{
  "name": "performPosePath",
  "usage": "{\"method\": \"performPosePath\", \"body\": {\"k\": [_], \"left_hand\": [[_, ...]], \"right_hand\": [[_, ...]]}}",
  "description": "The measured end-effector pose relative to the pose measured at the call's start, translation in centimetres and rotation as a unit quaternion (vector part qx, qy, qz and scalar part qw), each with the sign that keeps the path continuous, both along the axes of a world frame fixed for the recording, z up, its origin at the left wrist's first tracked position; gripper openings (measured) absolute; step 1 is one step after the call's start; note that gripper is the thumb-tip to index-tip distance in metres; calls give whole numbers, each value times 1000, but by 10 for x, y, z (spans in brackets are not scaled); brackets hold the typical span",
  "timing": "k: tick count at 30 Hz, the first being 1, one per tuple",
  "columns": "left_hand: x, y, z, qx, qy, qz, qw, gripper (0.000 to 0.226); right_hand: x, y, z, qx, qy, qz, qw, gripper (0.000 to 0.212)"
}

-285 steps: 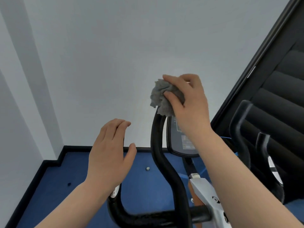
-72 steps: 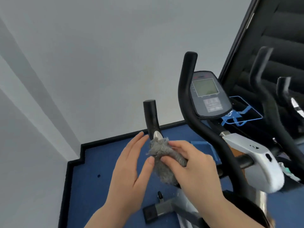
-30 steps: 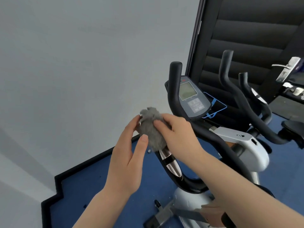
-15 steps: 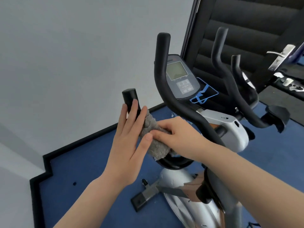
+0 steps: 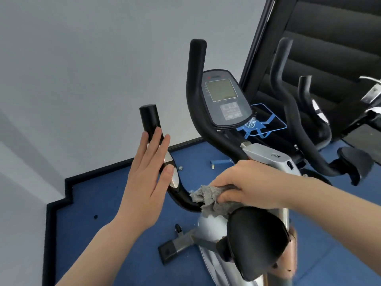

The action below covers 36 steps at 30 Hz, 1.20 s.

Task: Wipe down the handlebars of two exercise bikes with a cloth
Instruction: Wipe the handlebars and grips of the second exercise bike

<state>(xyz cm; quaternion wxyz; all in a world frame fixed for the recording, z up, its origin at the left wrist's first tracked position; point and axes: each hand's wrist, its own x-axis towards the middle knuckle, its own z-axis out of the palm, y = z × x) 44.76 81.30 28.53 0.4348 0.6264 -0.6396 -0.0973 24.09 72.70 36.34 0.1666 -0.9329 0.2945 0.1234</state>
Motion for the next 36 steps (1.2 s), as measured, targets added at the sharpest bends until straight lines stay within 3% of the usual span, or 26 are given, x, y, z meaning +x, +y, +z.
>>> {"method": "performPosePath", "body": {"k": [4,10,15,20,26,29,31,33,36], "left_hand": [[-3,-1,-2,-2,10,9,1000,52],[-9,2,-1,-7,6,25,1000,52],[1,4,6,-23,146,18,989,58],[33,-9,22,-38,200,-30,979,52],[68,-23,36,-42,225,-138,964,44],[80,-29,38,-40,221,-190,956,49],[86,-32,39,-46,220,-227,947,49],[91,-35,38,-51,230,-246,940,47],[96,-35,32,-49,217,-254,941,48]], "right_hand": [[24,13,-15,-3,-74,38,997,29],[3,1,-10,27,-61,39,997,24],[40,27,-20,40,-177,-99,978,32],[70,53,-20,-4,-228,-261,938,27],[143,36,6,-87,-321,-342,879,21],[168,30,6,-99,-403,-392,821,17],[182,35,0,-110,-464,-427,768,26],[195,41,-11,-167,-496,-441,729,38],[203,53,-29,-318,-427,-439,724,44]]}}
